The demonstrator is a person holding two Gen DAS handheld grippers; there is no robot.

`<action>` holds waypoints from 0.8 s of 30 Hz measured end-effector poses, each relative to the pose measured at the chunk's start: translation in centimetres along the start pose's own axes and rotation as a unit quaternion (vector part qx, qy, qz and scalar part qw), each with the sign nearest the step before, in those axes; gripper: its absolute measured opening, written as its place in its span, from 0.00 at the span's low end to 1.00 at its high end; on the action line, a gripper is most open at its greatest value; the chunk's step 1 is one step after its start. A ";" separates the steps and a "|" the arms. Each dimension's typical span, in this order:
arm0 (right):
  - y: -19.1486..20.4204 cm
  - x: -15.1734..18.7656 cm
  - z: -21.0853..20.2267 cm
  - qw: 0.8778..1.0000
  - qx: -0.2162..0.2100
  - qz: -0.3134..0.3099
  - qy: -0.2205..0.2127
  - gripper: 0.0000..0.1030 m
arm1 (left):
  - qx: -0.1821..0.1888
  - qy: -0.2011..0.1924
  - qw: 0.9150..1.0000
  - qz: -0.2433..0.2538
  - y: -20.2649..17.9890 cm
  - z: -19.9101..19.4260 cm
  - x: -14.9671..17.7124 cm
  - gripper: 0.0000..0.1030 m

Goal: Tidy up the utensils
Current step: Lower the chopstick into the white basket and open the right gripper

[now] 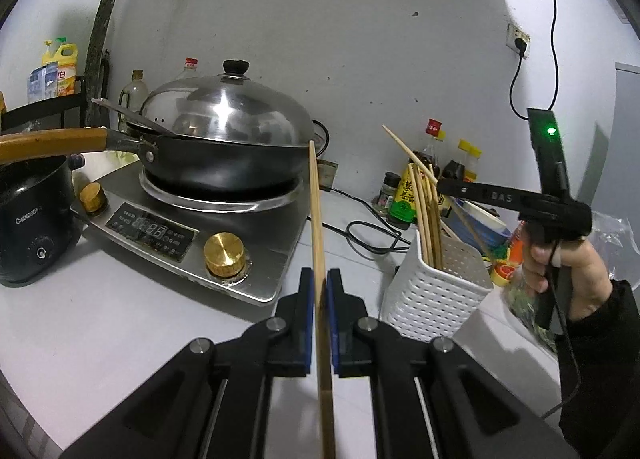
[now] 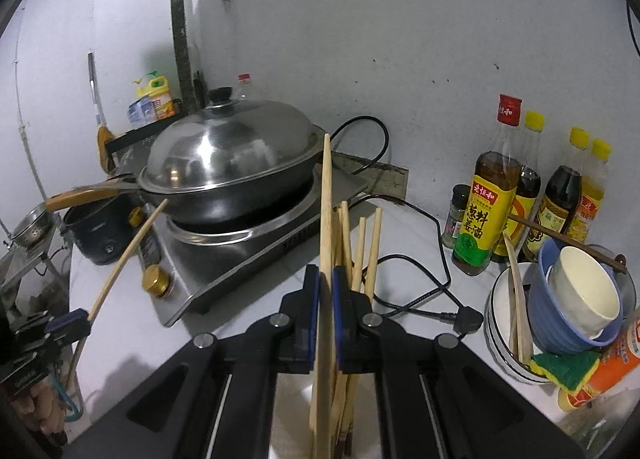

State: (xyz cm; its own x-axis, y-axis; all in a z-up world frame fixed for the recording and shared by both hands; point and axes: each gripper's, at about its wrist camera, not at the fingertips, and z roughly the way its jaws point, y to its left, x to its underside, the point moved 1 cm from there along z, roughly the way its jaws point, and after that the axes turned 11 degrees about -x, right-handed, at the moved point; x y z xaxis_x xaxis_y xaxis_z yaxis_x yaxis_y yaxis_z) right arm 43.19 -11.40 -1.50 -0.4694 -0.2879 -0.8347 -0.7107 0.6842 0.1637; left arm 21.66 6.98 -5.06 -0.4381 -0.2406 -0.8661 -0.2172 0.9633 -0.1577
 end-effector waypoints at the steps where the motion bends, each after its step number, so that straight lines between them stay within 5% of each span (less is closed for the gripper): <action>1: -0.2 0.0 0.5 1.000 0.005 0.001 0.001 0.06 | 0.000 0.000 1.000 -0.001 0.0 0.1 0.0 0.05; 24: -0.1 5.5 0.9 0.998 0.013 -0.006 0.060 0.06 | 0.003 0.003 1.000 0.003 -2.5 0.0 0.1 0.05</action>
State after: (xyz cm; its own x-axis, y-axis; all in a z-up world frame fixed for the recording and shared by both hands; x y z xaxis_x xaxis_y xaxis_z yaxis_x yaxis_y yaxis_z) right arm 41.12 -12.46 -6.57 -0.5212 -0.3736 -0.7673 -0.7037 0.6969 0.1387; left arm 22.15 4.56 -4.75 -0.4444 -0.2351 -0.8644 -0.2098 0.9654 -0.1548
